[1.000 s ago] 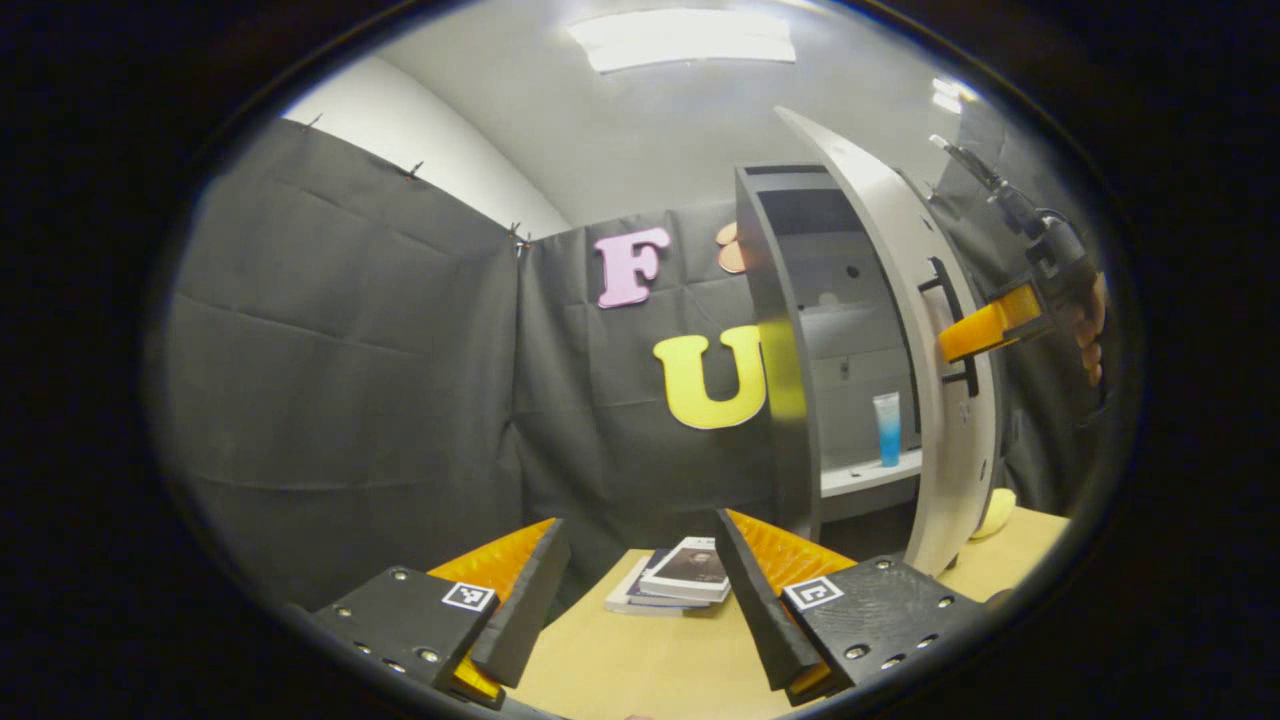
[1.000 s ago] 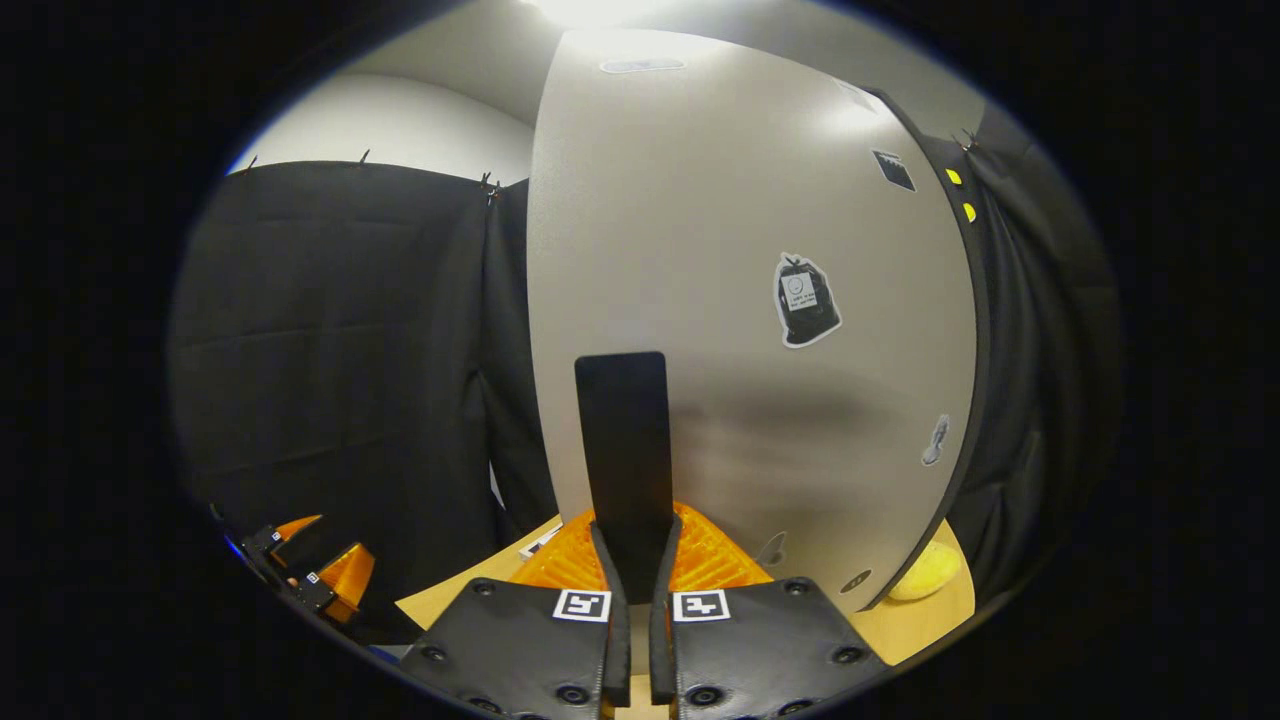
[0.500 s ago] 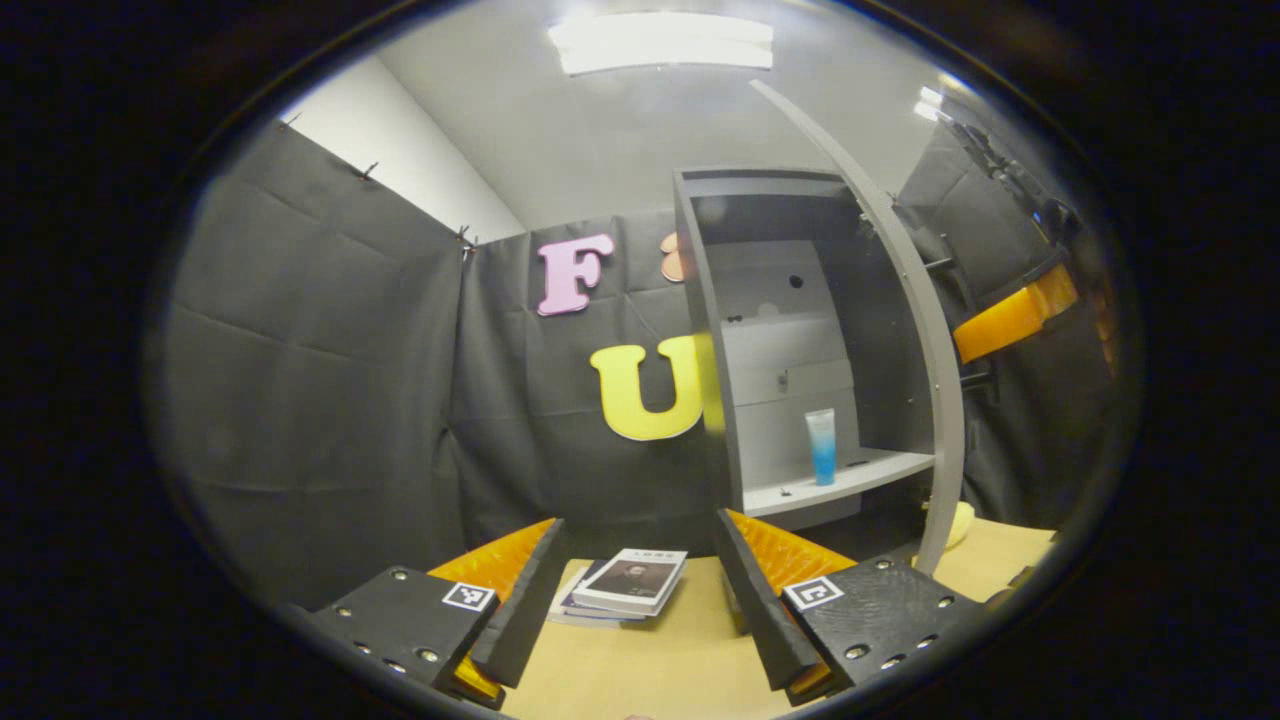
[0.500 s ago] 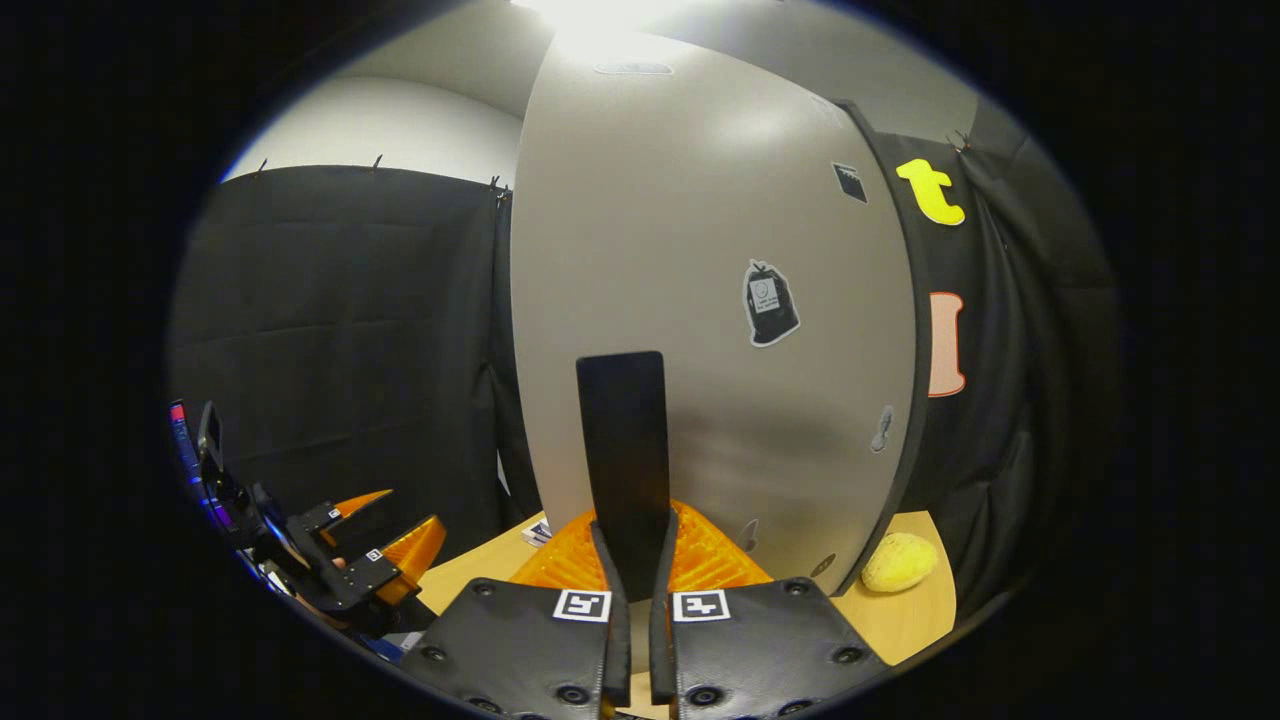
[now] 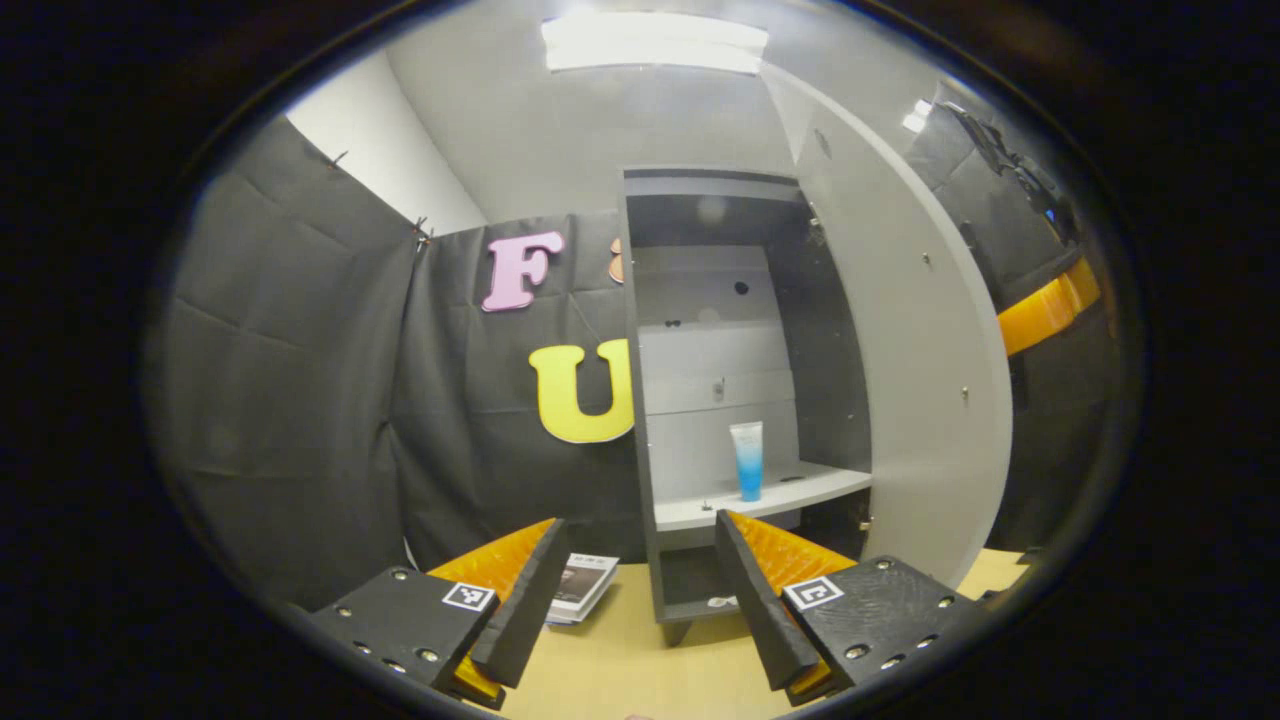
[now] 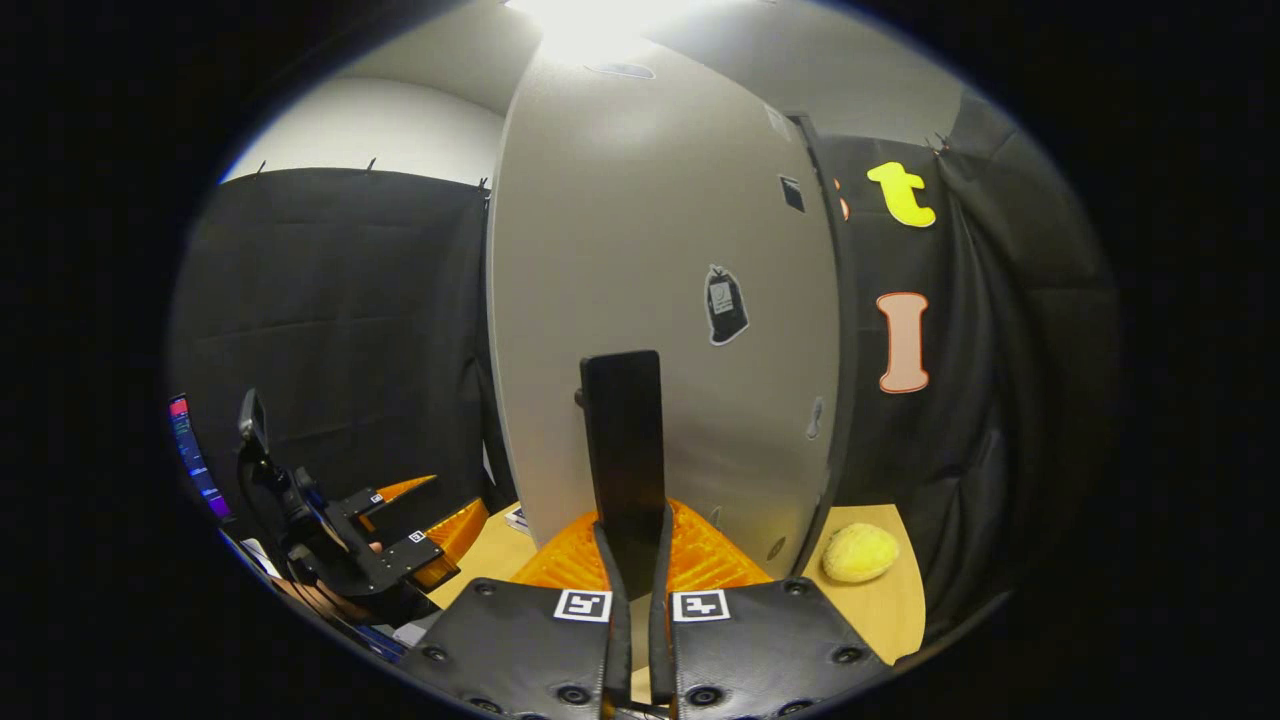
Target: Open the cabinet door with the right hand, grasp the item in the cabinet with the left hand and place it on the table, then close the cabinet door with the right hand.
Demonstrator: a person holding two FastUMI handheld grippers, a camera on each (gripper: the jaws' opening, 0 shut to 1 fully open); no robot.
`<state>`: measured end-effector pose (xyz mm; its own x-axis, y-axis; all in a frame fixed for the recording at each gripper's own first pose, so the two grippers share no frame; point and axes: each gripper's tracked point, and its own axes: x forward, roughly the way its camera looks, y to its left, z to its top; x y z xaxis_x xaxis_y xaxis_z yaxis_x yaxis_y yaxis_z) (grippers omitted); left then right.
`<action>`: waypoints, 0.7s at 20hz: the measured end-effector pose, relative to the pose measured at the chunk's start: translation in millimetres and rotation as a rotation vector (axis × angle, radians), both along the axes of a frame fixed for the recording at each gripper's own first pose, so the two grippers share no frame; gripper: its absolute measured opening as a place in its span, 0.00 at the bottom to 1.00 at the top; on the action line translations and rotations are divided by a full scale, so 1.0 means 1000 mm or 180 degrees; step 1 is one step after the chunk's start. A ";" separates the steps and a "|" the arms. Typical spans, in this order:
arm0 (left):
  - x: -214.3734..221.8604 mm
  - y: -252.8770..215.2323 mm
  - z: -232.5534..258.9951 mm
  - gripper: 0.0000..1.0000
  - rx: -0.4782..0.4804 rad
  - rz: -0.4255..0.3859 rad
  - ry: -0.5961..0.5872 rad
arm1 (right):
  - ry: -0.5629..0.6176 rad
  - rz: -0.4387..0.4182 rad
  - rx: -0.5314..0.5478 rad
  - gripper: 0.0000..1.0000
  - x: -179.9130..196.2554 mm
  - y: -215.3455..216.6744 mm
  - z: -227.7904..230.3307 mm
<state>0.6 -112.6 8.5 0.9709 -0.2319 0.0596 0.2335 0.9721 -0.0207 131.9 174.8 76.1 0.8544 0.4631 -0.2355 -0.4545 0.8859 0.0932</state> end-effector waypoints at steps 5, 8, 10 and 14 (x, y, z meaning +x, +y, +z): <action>-0.004 -0.032 0.001 0.89 -0.0021 -0.0129 0.0021 | -0.0061 -0.0082 -0.0053 0.07 -0.004 -0.025 0.002; -0.005 -0.045 0.002 0.89 -0.0014 -0.0170 0.0014 | -0.0081 -0.0145 -0.0049 0.07 -0.005 -0.039 0.001; -0.005 -0.052 0.003 0.89 -0.0009 -0.0188 0.0021 | -0.0095 -0.0210 -0.0044 0.07 -0.004 -0.048 0.001; -0.007 -0.067 0.002 0.89 0.0022 -0.0221 0.0028 | -0.0131 -0.0455 -0.0060 0.06 -0.001 -0.072 0.000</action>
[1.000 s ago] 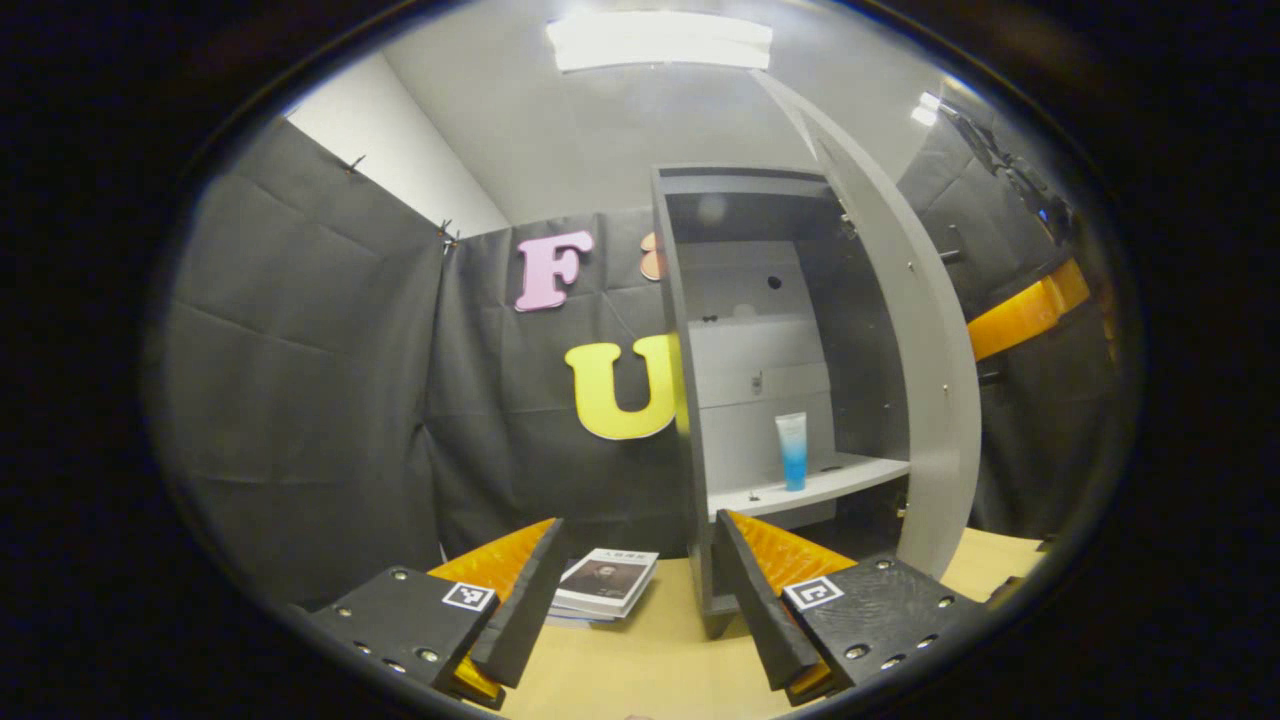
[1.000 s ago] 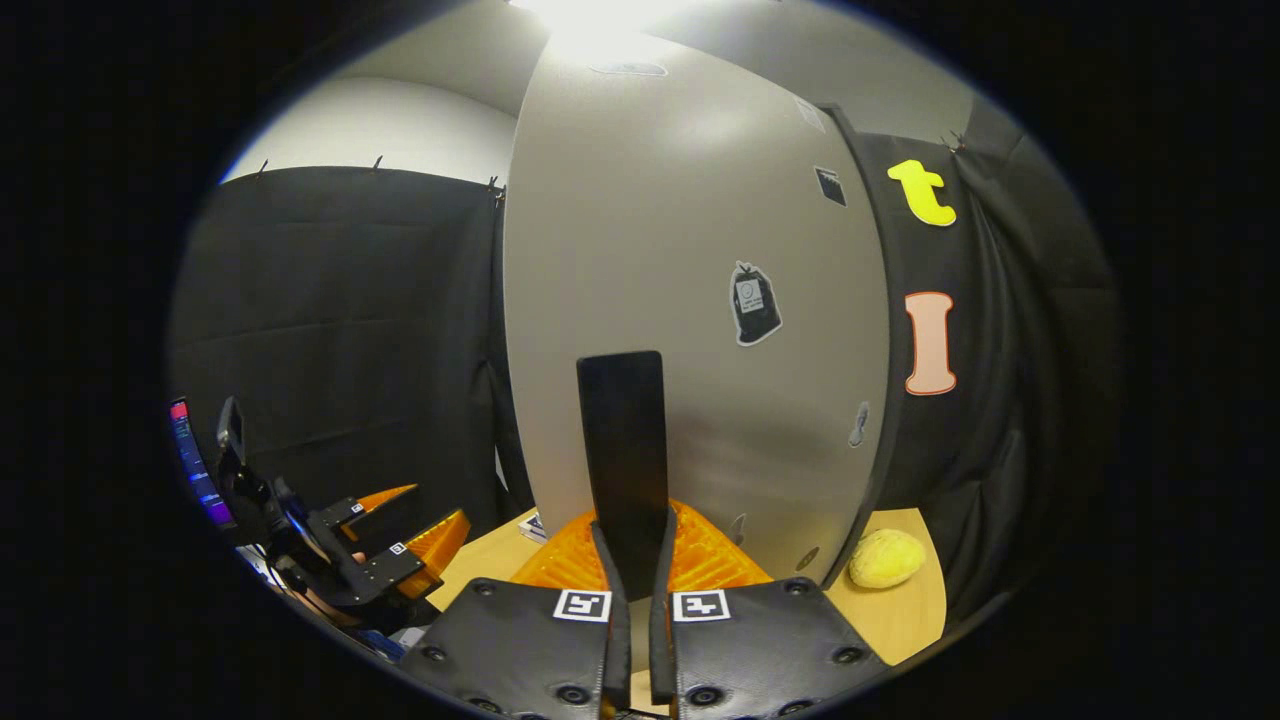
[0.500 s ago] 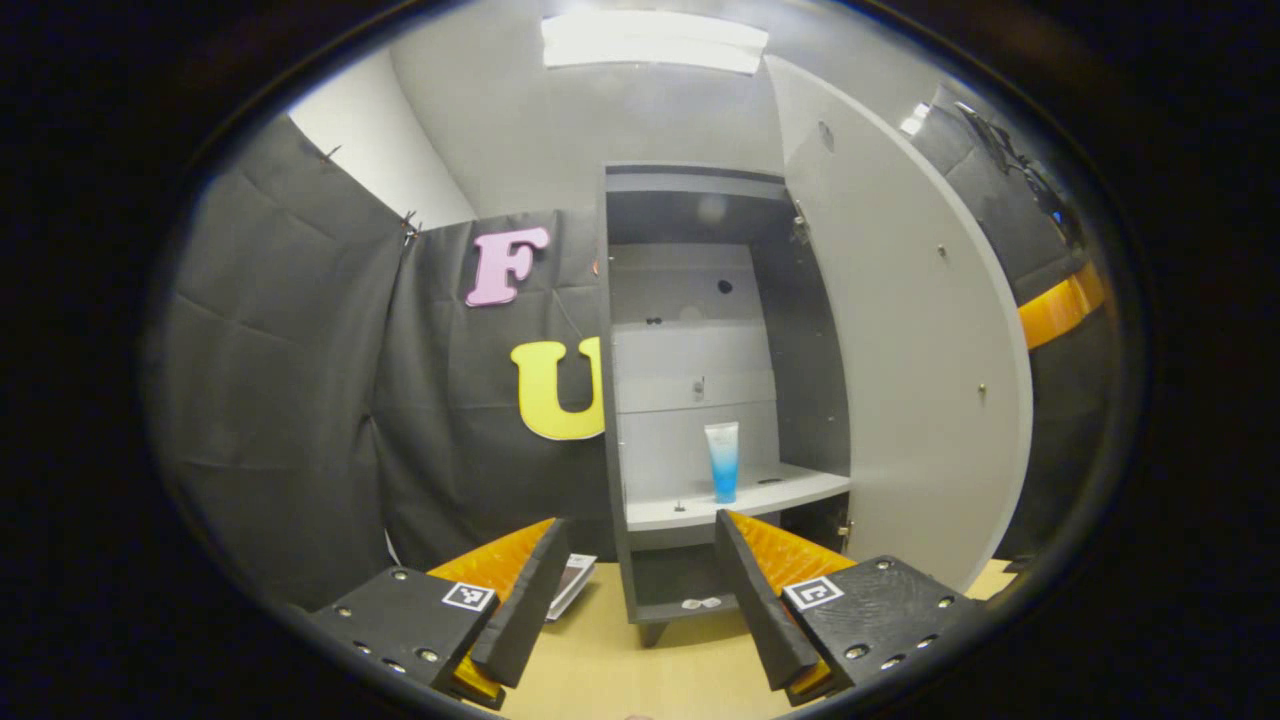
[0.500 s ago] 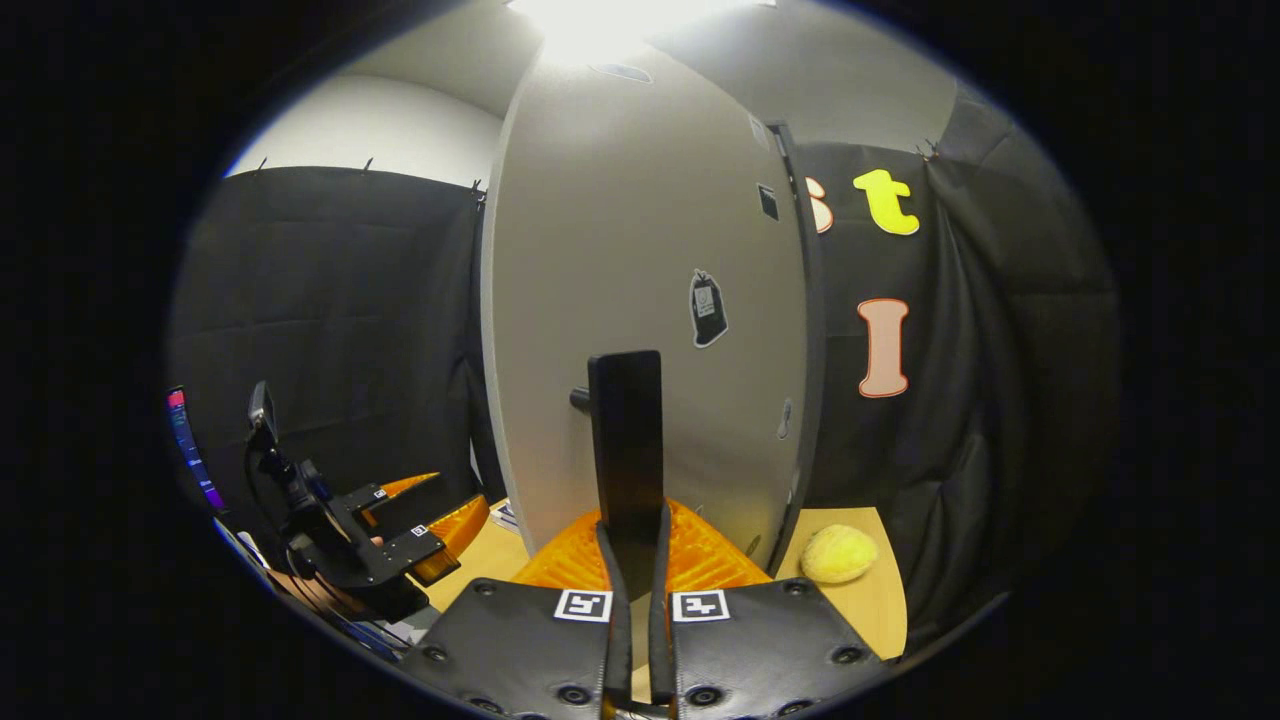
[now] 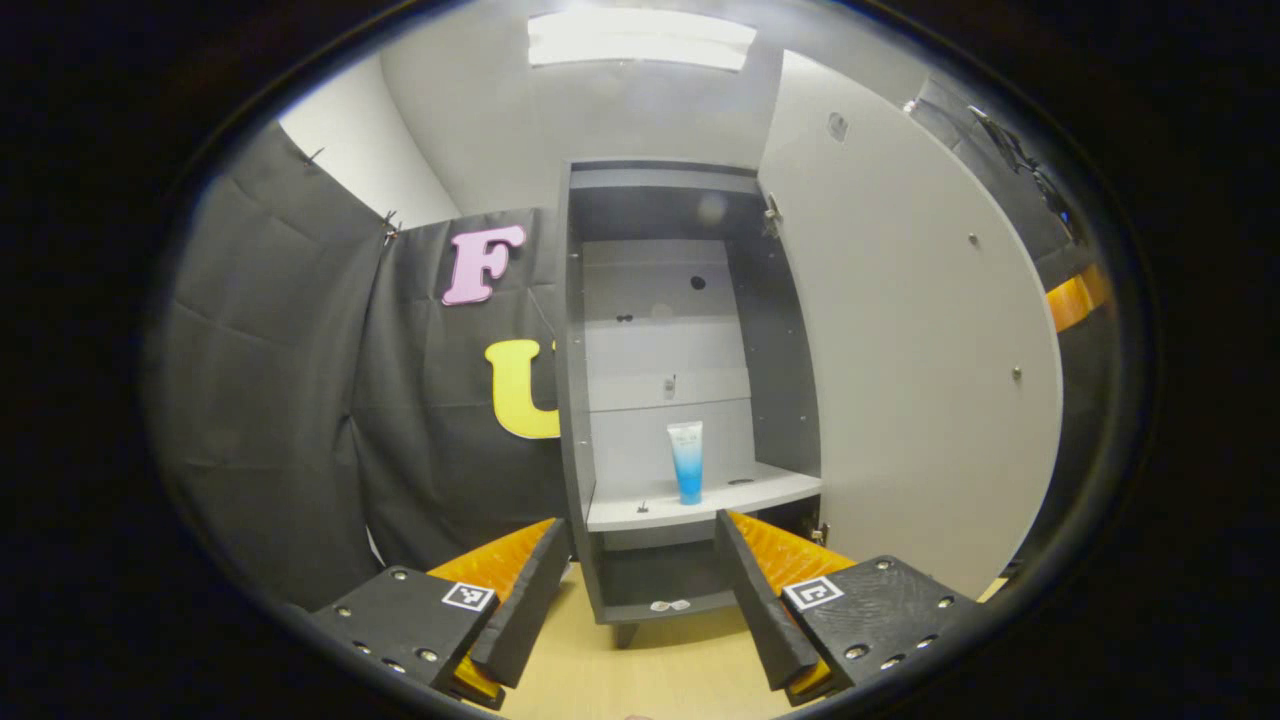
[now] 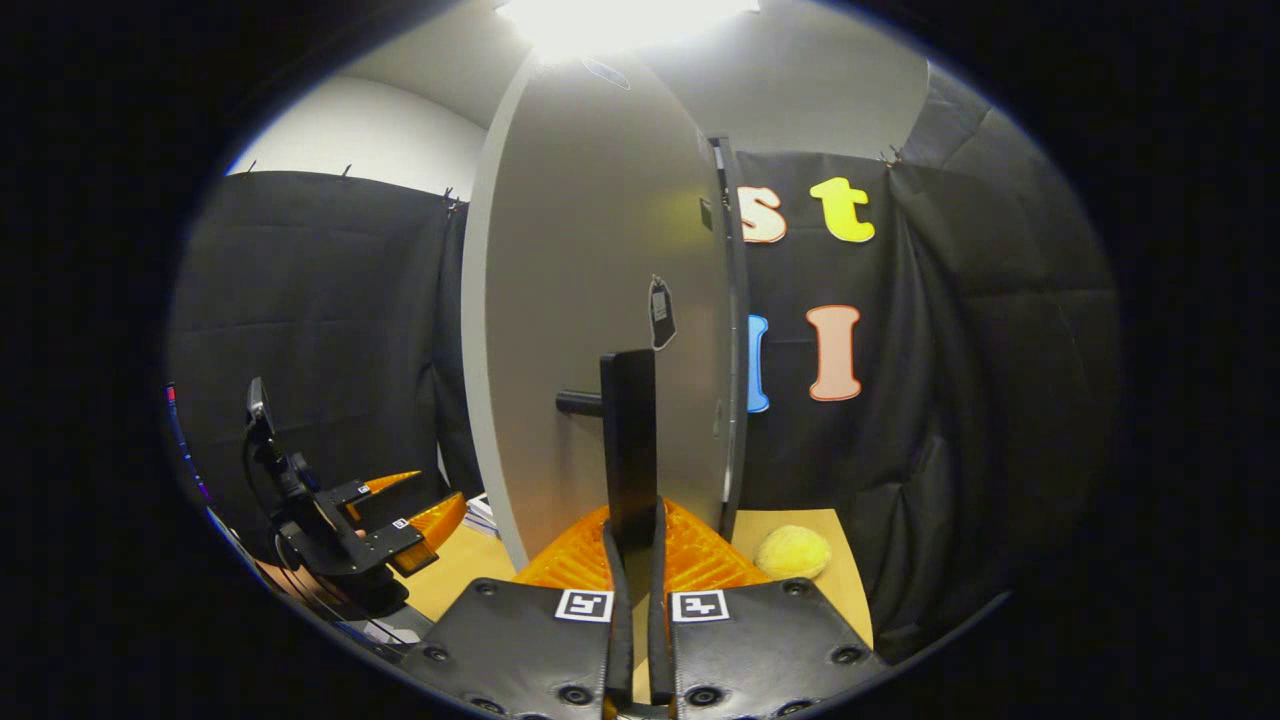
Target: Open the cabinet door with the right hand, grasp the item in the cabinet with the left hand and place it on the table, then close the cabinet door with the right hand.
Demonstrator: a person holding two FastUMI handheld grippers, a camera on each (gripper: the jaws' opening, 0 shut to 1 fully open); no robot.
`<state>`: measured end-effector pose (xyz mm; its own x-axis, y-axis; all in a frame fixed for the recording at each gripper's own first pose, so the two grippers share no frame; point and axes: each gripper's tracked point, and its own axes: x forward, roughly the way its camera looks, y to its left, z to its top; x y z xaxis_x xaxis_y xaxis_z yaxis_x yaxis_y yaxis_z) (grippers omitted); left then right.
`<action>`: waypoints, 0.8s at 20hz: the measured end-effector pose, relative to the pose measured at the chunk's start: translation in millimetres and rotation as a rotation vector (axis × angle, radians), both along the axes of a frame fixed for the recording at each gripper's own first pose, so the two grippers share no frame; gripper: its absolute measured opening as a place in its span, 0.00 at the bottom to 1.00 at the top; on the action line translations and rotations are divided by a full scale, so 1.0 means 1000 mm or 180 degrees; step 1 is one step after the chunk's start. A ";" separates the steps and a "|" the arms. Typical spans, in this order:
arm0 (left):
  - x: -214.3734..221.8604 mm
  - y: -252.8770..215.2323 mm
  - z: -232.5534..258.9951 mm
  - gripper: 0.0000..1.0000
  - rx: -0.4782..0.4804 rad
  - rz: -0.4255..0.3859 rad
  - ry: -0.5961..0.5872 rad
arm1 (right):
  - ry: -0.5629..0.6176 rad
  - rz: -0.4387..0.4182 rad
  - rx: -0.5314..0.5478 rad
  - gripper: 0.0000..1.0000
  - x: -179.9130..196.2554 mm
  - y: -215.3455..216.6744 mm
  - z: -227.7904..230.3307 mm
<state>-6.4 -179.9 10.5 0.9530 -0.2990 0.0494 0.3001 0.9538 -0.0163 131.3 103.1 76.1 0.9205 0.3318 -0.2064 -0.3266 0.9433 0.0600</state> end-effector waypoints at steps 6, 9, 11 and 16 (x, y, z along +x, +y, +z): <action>-0.006 -0.021 0.001 0.89 0.0052 -0.0075 0.0003 | -0.0130 -0.0409 -0.0106 0.03 0.010 -0.040 0.004; -0.004 -0.030 -0.001 0.89 0.0079 -0.0093 0.0020 | -0.0169 -0.0555 -0.0007 0.04 0.012 -0.056 0.004; -0.002 -0.036 -0.001 0.89 0.0106 -0.0085 0.0013 | -0.0160 -0.0480 0.0131 0.04 0.003 -0.052 0.001; -0.001 -0.058 0.014 0.89 0.0115 -0.0037 -0.0025 | -0.0362 -0.0319 0.0186 0.19 -0.049 -0.066 0.006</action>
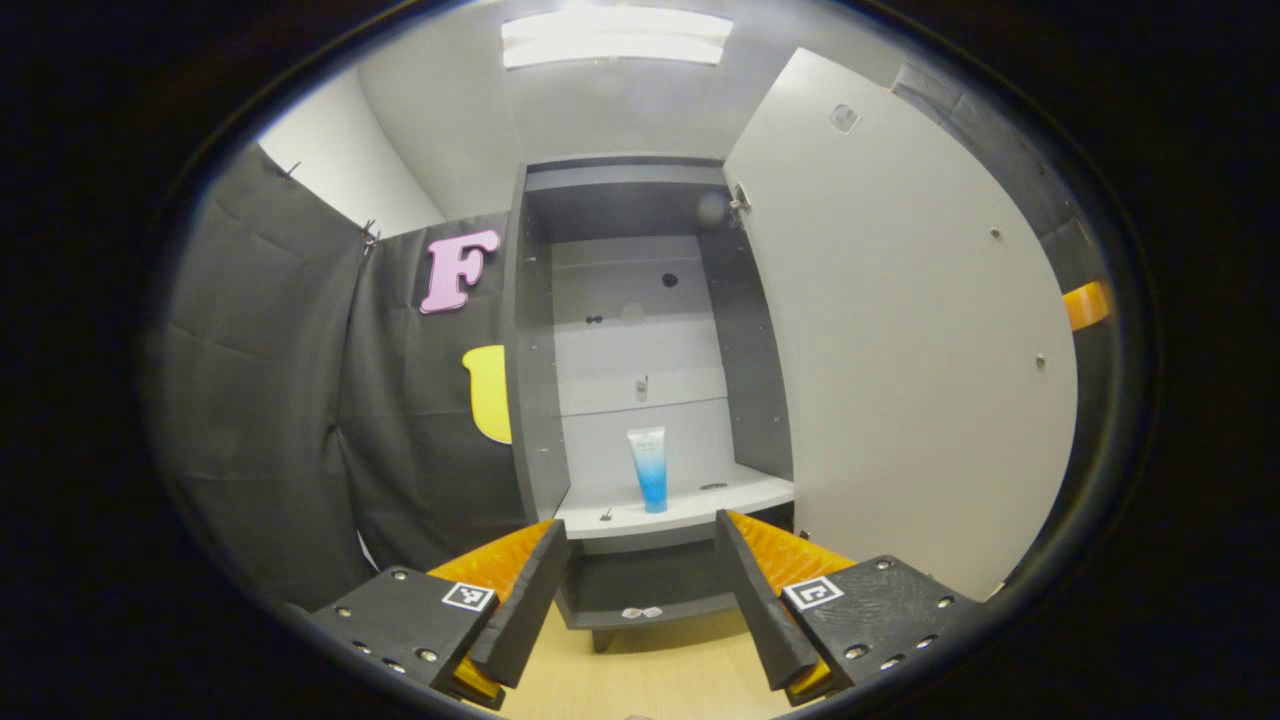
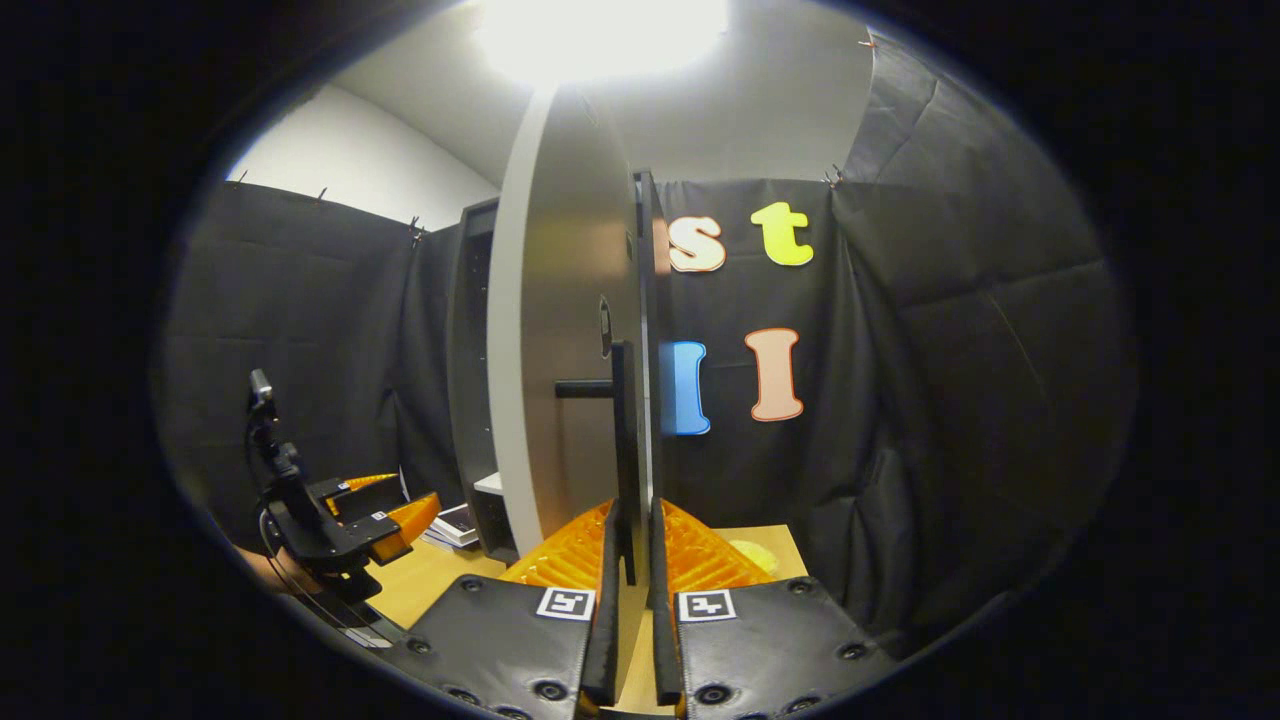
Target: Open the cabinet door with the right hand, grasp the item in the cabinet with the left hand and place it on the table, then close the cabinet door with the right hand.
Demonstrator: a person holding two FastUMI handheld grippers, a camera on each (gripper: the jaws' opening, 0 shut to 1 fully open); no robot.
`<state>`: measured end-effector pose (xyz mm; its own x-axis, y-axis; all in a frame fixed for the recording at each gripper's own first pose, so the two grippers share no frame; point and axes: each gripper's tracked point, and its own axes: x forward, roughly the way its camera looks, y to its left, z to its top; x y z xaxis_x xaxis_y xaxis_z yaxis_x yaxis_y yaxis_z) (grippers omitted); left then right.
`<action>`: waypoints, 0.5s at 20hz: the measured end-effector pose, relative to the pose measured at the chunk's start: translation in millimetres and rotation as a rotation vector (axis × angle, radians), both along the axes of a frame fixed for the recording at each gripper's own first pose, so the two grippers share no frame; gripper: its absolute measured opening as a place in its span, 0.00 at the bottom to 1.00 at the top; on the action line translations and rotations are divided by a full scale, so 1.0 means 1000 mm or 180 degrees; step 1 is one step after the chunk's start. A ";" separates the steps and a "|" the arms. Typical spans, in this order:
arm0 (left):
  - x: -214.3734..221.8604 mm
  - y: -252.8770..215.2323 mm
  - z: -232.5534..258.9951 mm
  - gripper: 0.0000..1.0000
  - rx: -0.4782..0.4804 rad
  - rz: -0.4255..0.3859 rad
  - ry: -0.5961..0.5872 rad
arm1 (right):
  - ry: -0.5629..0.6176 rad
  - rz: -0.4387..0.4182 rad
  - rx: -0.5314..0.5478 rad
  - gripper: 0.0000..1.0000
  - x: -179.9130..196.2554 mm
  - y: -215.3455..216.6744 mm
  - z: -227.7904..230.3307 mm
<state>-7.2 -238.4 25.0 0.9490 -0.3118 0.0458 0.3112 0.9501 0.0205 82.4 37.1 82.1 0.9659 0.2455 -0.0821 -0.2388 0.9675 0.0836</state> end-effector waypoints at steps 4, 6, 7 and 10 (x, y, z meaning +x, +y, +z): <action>0.020 -0.028 0.016 0.89 -0.0051 0.0001 -0.0033 | -0.0212 -0.0264 0.0042 0.45 -0.040 -0.039 -0.001; 0.034 -0.040 0.017 0.89 -0.0056 -0.0023 0.0009 | -0.0311 -0.0491 0.0180 0.81 -0.054 -0.060 0.001; 0.043 -0.044 0.017 0.89 -0.0048 -0.0013 0.0027 | -0.0362 -0.0655 0.0204 0.99 -0.058 -0.073 -0.001; 0.077 -0.056 0.015 0.89 -0.0053 0.0025 0.0078 | -0.0361 -0.1059 0.0148 0.98 -0.089 -0.102 -0.008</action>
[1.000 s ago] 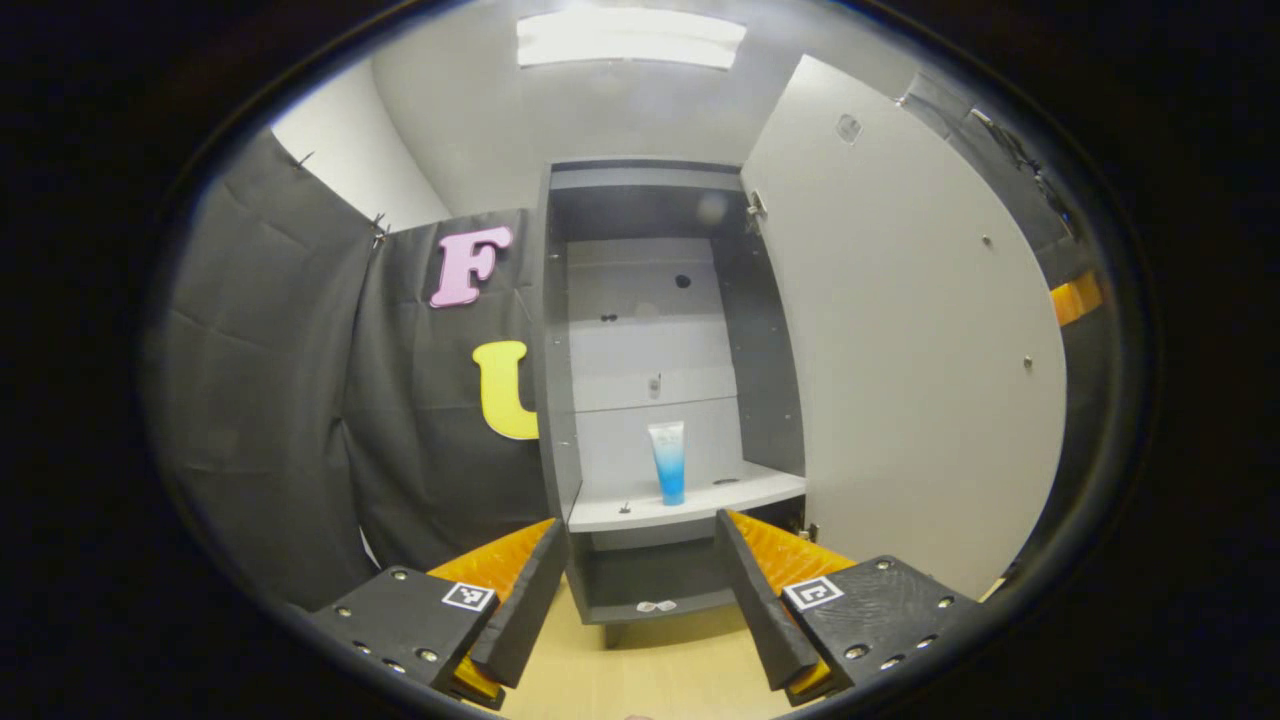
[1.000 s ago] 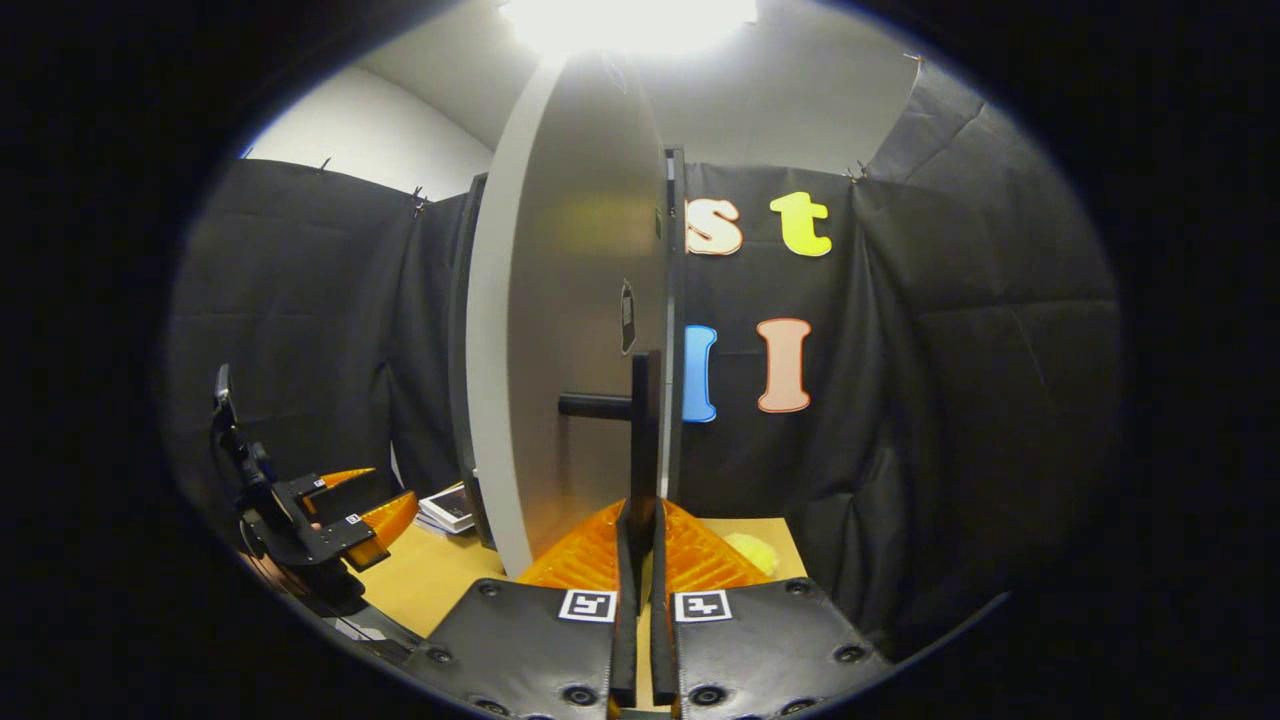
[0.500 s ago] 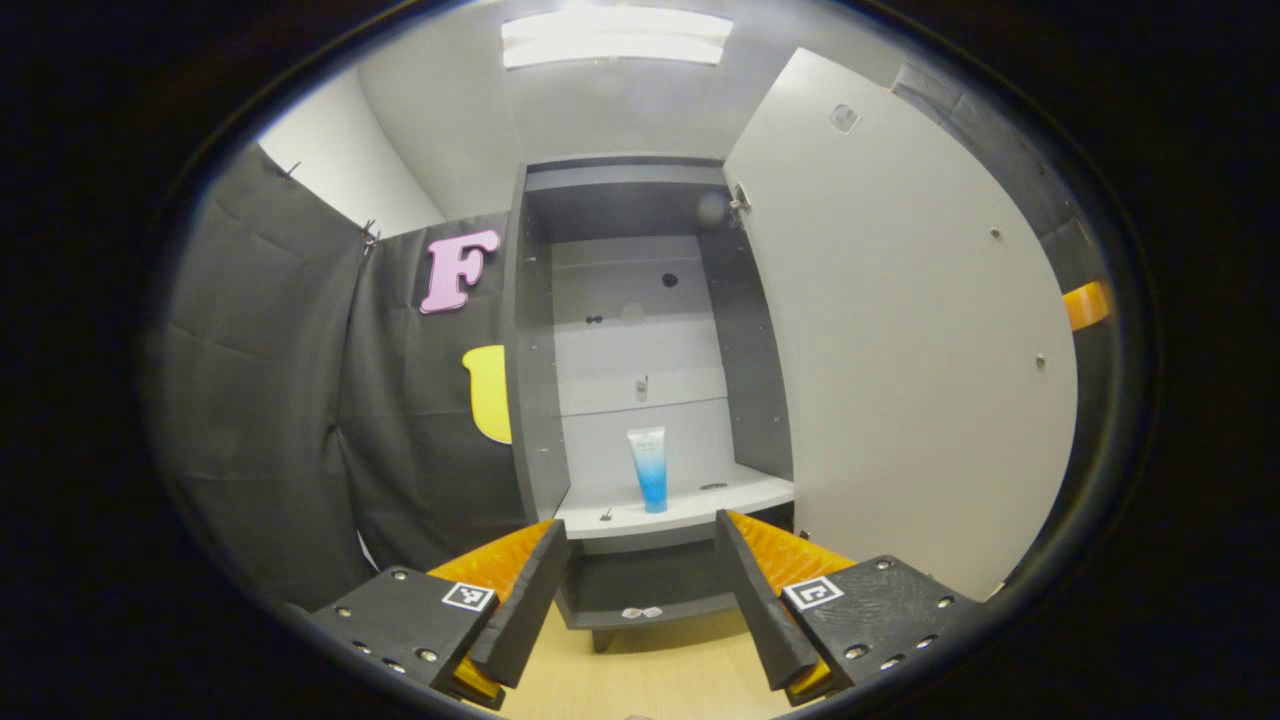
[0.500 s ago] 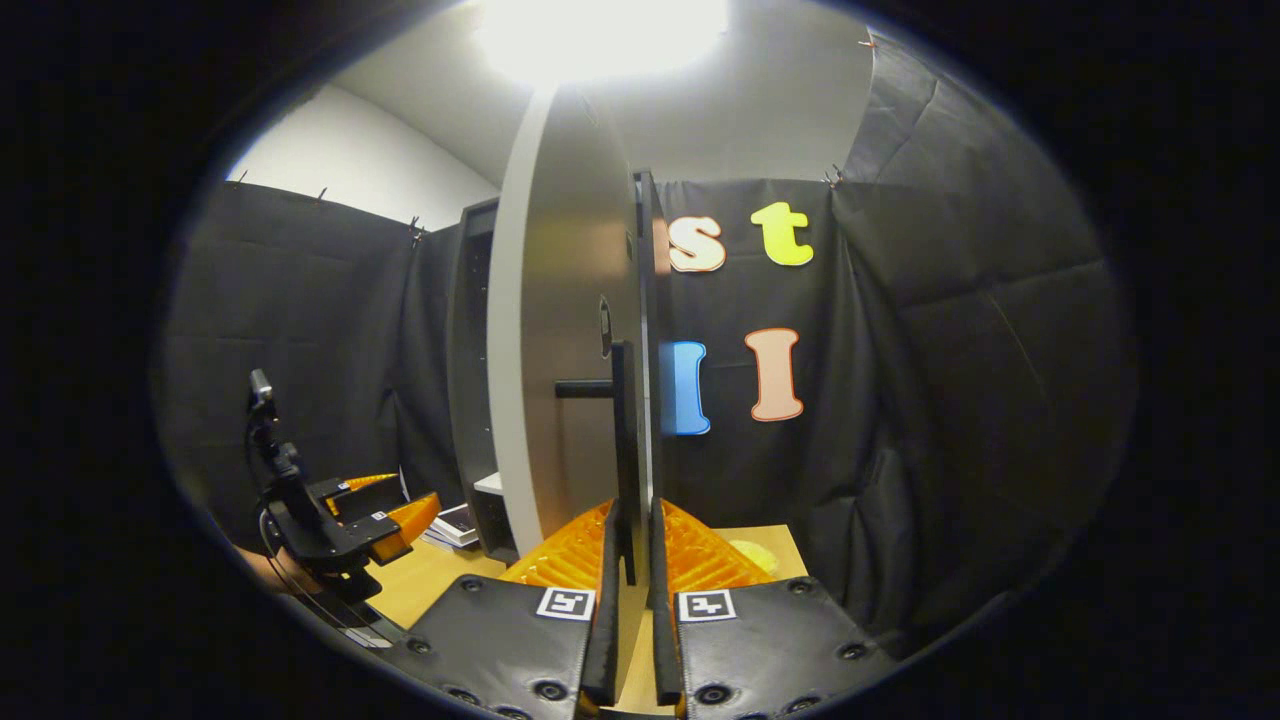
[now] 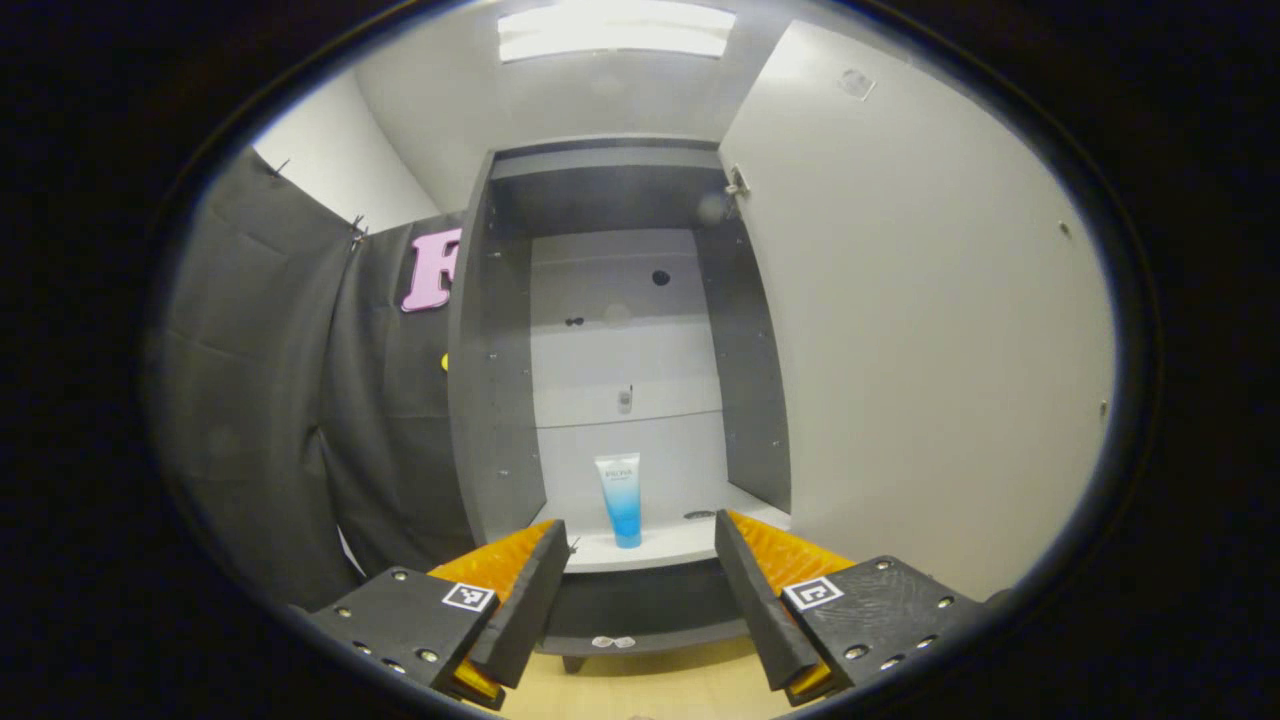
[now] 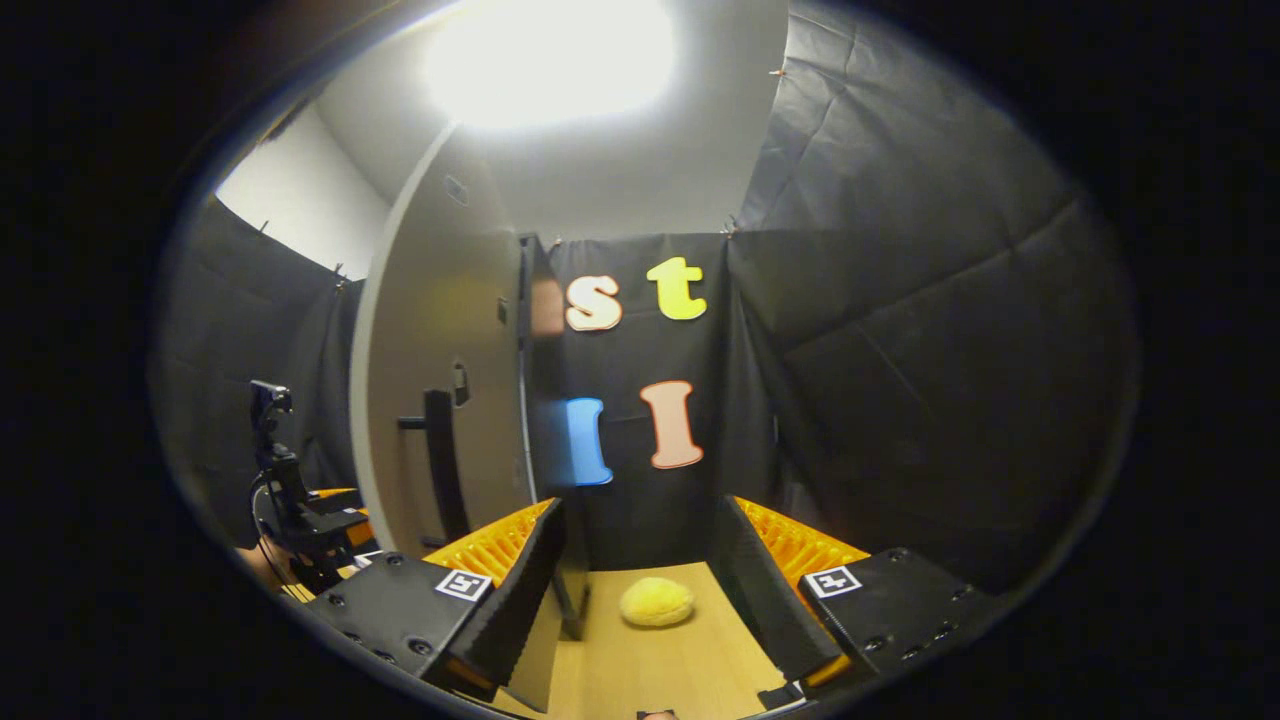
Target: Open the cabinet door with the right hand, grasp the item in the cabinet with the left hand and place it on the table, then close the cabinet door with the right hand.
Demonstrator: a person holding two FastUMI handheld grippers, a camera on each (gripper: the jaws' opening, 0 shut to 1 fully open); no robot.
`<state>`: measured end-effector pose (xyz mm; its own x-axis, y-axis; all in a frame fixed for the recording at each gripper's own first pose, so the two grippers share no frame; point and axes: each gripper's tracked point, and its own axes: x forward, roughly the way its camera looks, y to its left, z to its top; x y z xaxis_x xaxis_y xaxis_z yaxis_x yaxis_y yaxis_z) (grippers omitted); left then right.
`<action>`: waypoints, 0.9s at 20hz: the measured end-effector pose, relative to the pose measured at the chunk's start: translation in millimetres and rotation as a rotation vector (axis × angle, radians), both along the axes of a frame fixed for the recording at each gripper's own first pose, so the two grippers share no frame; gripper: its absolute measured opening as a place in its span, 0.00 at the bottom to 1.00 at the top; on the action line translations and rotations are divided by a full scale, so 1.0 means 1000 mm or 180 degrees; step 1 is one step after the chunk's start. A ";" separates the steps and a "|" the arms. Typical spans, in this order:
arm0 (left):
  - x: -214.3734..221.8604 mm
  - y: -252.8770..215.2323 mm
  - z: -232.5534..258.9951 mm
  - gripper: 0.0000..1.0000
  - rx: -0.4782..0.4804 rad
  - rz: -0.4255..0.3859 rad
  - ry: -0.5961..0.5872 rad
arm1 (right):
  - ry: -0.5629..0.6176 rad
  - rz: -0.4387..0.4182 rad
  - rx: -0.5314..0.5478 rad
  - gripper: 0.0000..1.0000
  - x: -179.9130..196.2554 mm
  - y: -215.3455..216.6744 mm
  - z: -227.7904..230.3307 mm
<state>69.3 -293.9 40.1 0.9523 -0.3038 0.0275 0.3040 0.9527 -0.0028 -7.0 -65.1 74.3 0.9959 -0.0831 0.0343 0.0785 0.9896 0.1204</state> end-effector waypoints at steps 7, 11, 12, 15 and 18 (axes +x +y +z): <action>0.088 -0.020 -0.008 0.89 -0.0057 -0.0043 0.0047 | 0.0281 -0.0671 -0.0269 0.98 -0.049 -0.037 -0.030; 0.131 -0.031 -0.031 0.89 -0.0087 -0.0066 0.0176 | 0.0402 -0.0808 -0.0222 0.98 -0.016 -0.025 -0.046; 0.141 -0.033 -0.035 0.89 -0.0079 -0.0067 0.0194 | 0.0430 -0.0847 -0.0243 0.98 -0.016 -0.024 -0.049; 0.166 -0.036 -0.049 0.89 -0.0050 -0.0052 0.0263 | 0.0488 -0.0934 -0.0288 0.98 -0.010 -0.020 -0.050; 0.183 -0.041 -0.062 0.89 -0.0087 -0.0074 0.0380 | 0.0543 -0.0972 -0.0300 0.98 -0.005 -0.015 -0.057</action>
